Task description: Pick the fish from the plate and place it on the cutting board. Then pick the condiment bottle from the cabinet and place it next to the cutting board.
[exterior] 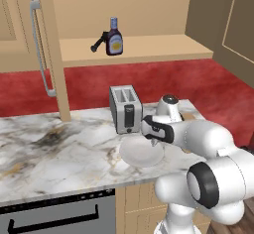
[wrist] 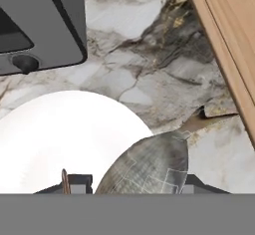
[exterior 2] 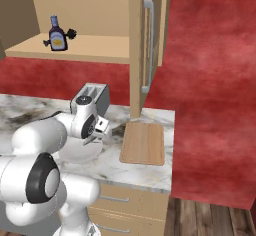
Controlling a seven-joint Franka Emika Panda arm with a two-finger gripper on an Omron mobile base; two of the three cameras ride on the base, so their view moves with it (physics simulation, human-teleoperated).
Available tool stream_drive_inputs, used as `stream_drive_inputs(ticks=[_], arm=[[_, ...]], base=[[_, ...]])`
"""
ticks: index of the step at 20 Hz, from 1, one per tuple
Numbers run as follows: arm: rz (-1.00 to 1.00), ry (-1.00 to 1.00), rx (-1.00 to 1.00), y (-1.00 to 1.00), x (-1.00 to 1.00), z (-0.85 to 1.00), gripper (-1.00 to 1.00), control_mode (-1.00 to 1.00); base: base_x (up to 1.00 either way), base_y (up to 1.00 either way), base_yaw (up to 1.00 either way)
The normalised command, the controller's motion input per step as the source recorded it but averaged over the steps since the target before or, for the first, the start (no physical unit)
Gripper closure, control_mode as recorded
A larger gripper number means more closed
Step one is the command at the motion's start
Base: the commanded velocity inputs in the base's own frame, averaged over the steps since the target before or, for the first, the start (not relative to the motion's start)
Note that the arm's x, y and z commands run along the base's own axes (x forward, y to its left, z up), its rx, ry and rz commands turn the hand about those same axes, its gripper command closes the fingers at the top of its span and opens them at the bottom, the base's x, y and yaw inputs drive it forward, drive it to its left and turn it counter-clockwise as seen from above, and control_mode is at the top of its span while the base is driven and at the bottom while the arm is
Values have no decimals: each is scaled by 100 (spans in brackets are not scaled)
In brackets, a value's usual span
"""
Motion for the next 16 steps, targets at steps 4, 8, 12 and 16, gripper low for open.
stream_drive_inputs(ticks=[4,8,12,16], arm=[[-4,4,1,-37,0,18,100,-100],[-2,1,3,-38,0,16,100,-100],[0,0,4,-37,0,14,100,-100],[0,0,3,-35,0,9,100,-100]], base=[[0,0,0],[0,0,0],[0,0,0],[0,0,0]])
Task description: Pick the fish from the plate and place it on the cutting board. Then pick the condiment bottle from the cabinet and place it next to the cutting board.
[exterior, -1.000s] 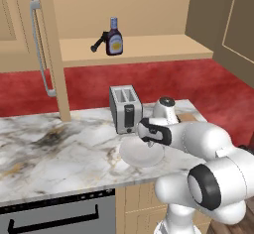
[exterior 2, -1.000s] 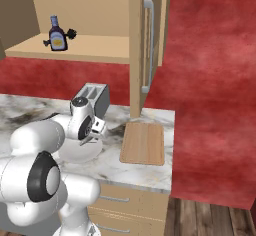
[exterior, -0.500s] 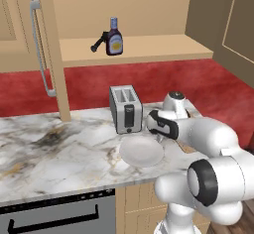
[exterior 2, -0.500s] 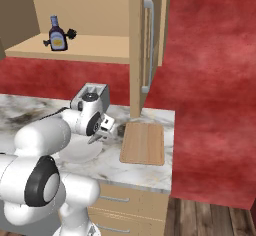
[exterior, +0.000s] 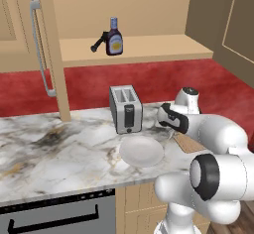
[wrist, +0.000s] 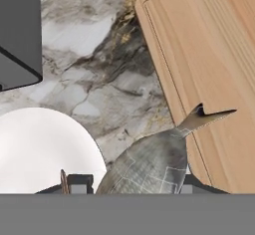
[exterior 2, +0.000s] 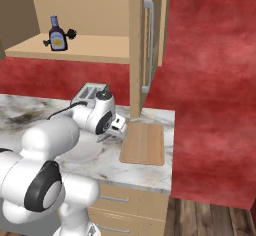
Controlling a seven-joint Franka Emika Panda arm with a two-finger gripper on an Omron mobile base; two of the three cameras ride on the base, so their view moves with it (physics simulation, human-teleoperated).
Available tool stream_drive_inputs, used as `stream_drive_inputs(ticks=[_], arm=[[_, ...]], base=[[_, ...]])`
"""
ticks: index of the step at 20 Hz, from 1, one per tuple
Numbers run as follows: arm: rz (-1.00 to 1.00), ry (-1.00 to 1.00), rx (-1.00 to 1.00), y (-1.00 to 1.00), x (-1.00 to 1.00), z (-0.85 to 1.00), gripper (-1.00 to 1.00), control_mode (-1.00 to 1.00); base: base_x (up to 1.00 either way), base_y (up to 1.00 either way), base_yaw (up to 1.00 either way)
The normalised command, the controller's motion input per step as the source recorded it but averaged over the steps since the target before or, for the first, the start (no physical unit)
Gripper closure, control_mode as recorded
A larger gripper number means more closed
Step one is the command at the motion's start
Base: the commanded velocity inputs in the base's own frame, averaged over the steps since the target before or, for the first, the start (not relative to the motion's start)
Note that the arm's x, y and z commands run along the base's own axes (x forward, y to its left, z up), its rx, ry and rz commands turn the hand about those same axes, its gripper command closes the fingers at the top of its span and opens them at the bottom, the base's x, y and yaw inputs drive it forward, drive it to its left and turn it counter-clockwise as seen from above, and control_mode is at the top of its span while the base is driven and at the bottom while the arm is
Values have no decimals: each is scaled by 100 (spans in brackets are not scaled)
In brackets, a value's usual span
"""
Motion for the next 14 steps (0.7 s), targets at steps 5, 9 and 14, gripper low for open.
stream_drive_inputs(ticks=[5,9,14], arm=[[0,0,1,-33,0,2,100,-100],[0,0,0,-29,0,0,100,-100],[0,0,0,-26,0,0,100,-100]], base=[[0,0,0],[0,0,0],[0,0,0]])
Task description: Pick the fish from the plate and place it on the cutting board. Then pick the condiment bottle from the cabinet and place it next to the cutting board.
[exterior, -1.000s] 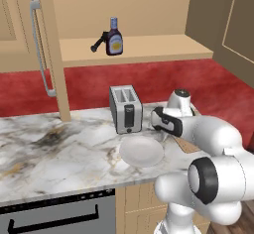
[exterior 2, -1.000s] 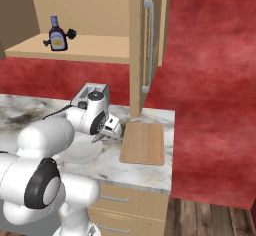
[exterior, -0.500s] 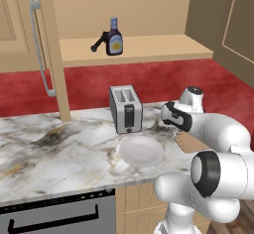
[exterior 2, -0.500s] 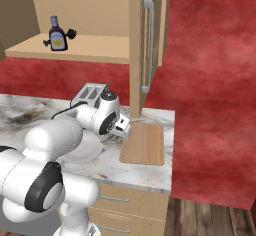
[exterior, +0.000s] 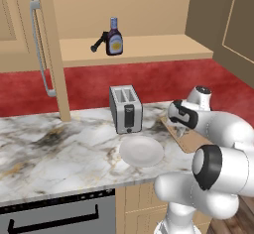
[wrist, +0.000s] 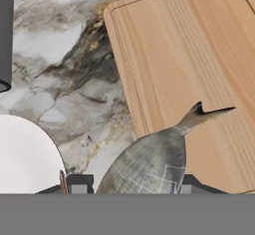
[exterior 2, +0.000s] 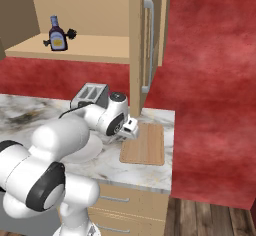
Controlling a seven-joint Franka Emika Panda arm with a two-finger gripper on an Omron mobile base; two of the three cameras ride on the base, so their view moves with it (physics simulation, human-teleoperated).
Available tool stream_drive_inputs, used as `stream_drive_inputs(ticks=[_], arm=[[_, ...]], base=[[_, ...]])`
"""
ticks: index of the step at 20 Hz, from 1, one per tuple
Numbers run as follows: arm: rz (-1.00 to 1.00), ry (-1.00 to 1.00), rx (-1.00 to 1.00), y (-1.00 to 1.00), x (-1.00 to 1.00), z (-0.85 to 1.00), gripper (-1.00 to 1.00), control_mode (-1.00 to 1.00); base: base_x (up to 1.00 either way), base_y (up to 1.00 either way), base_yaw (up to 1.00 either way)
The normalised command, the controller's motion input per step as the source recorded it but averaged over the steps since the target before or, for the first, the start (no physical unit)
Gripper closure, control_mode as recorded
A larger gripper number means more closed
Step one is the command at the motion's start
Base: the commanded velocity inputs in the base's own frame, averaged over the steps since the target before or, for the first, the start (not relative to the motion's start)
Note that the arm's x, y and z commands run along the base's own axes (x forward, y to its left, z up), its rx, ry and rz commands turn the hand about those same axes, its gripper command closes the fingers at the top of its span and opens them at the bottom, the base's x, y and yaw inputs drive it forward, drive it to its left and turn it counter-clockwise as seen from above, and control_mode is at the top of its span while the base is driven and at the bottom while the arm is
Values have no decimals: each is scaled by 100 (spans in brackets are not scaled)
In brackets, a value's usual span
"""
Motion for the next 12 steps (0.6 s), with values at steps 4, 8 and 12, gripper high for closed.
stream_drive_inputs(ticks=[4,8,12], arm=[[0,0,0,-26,0,0,100,-100],[0,0,0,-23,0,0,100,-100],[0,0,0,-24,0,0,100,-100]], base=[[0,0,0],[0,0,0],[0,0,0]])
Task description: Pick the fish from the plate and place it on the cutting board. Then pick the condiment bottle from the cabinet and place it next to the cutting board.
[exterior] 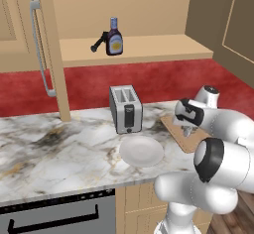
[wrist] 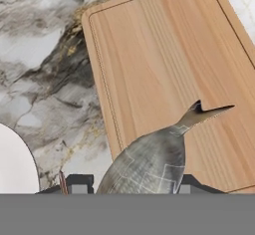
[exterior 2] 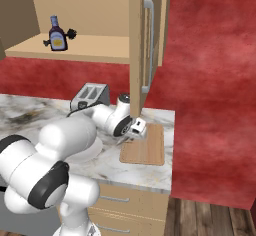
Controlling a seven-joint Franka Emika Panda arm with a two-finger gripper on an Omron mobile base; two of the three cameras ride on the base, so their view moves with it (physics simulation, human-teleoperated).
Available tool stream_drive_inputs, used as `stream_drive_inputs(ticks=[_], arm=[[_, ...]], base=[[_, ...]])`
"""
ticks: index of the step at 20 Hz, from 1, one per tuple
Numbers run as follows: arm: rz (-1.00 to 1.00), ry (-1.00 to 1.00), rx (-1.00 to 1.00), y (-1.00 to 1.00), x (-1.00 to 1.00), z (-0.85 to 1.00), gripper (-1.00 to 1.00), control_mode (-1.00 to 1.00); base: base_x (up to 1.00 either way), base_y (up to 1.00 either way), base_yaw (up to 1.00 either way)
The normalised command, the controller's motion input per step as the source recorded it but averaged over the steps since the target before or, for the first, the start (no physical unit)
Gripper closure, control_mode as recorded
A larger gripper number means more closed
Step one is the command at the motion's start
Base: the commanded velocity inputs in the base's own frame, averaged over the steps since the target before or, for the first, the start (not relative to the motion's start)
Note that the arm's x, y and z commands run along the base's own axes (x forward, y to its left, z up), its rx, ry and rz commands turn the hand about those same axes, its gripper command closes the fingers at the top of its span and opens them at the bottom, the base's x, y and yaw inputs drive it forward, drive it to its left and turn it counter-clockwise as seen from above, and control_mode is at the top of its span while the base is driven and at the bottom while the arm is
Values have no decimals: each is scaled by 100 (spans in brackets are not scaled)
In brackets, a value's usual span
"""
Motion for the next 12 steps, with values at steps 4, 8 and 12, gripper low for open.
stream_drive_inputs(ticks=[4,8,12], arm=[[0,0,0,-26,0,0,100,-100],[0,0,0,-24,0,0,100,-100],[0,-1,0,-15,0,-9,100,-100]], base=[[0,0,0],[0,0,0],[0,0,0]])
